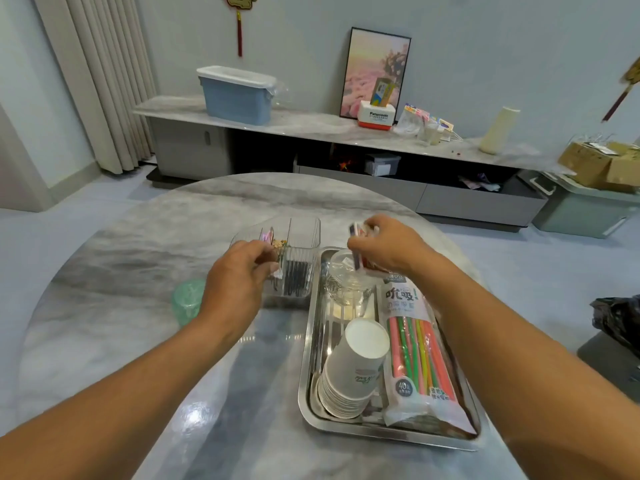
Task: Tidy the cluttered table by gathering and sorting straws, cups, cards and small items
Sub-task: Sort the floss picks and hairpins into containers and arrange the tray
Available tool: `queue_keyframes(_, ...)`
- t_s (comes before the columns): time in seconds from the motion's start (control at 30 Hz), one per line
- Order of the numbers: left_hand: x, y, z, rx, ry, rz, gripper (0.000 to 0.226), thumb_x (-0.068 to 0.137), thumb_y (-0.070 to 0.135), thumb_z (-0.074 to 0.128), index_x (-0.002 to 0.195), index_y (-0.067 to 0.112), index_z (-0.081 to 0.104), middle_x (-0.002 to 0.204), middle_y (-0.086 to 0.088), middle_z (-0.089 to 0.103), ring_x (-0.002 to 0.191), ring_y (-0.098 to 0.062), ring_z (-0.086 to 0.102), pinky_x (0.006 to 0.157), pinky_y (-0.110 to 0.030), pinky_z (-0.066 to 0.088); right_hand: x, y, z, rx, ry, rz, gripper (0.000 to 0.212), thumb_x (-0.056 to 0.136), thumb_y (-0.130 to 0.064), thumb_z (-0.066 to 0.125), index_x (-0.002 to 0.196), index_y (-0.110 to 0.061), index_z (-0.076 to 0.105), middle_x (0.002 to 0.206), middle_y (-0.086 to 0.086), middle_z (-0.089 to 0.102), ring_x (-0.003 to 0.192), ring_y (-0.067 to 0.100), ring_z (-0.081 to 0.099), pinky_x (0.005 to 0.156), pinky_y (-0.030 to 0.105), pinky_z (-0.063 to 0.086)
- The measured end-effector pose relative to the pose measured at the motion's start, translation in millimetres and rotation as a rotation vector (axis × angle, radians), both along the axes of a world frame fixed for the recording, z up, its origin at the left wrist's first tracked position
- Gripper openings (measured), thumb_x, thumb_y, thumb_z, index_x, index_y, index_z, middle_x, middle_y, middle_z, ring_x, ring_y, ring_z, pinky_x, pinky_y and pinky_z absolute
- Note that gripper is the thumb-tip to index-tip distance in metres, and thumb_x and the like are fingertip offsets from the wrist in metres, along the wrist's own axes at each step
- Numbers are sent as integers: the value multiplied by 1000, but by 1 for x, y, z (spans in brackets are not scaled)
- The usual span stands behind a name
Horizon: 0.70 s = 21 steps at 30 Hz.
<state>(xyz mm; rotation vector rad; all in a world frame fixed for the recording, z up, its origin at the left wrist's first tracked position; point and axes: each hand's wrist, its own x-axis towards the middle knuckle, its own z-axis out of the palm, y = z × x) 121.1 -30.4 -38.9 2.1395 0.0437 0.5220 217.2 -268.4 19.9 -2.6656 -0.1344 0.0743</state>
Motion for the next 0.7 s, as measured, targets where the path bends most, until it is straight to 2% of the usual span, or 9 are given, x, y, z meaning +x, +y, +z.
queue_keyframes(0.07, 1, -4, 7, -6, -19, -27, 16, 94, 11, 70, 94, 28, 68, 92, 15, 61, 84, 5, 57, 66, -6, 40, 12, 4, -3, -16, -50, -54, 75, 77, -55, 61, 145, -27, 45, 121, 6, 63, 93, 24, 66, 81, 43, 59)
queue_keyframes(0.13, 2, -7, 12, -17, -29, -55, 18, 93, 12, 71, 93, 29, 68, 91, 15, 61, 82, 7, 57, 67, -4, 40, 19, 7, -18, -51, -11, -63, 71, 85, -50, 63, 149, -26, 42, 131, 9, 62, 102, 26, 65, 87, 43, 57)
queue_keyframes(0.23, 3, -11, 17, -38, -34, -93, 16, 92, 12, 73, 93, 28, 70, 90, 15, 62, 79, 7, 56, 67, -4, 39, 27, 6, -40, -158, 80, -14, 63, 92, -59, 58, 142, -21, 51, 136, 10, 60, 105, 26, 61, 91, 40, 53)
queue_keyframes(0.27, 4, -11, 18, -47, -36, -104, 14, 91, 13, 73, 93, 27, 71, 89, 15, 63, 77, 6, 56, 67, -5, 39, 28, 4, -44, -183, 85, 2, 70, 89, -67, 57, 142, -21, 51, 139, 12, 57, 108, 28, 59, 94, 42, 52)
queue_keyframes(0.33, 5, -12, 21, -54, -41, -120, 13, 91, 14, 74, 95, 27, 72, 89, 15, 63, 76, 5, 56, 66, -6, 39, 29, -4, -47, -154, 80, 34, 91, 79, -75, 63, 152, -27, 39, 152, 14, 40, 128, 36, 51, 107, 51, 45)
queue_keyframes(0.4, 7, -12, 22, -42, -47, -130, 13, 90, 15, 74, 96, 26, 72, 89, 14, 63, 75, 5, 56, 66, -6, 40, 26, -11, -48, -79, 108, 125, 108, 72, -65, 79, 158, -34, 23, 162, 10, 23, 141, 38, 37, 115, 56, 36)
queue_keyframes(0.5, 7, -16, 23, -40, -47, -169, 13, 90, 15, 74, 96, 26, 72, 89, 13, 64, 74, 3, 56, 66, -7, 40, 22, -14, -58, -111, 157, 224, 121, 68, -44, 91, 159, -39, 13, 166, 6, 9, 147, 38, 28, 119, 56, 32)
queue_keyframes(0.6, 8, -15, 25, -41, -31, -234, 14, 90, 13, 75, 93, 27, 72, 88, 12, 64, 75, 0, 58, 68, -10, 42, 23, -6, -63, -93, 163, 263, 120, 62, -41, 95, 157, -39, 21, 166, 2, 5, 147, 38, 28, 120, 54, 31)
queue_keyframes(0.7, 10, -9, 27, -26, 40, -300, 15, 88, 11, 77, 89, 25, 70, 90, 10, 65, 80, -4, 61, 72, -15, 46, 29, 1, -67, -88, 133, 273, 101, 61, -41, 95, 147, -38, 43, 156, 1, 19, 137, 37, 41, 114, 53, 40)
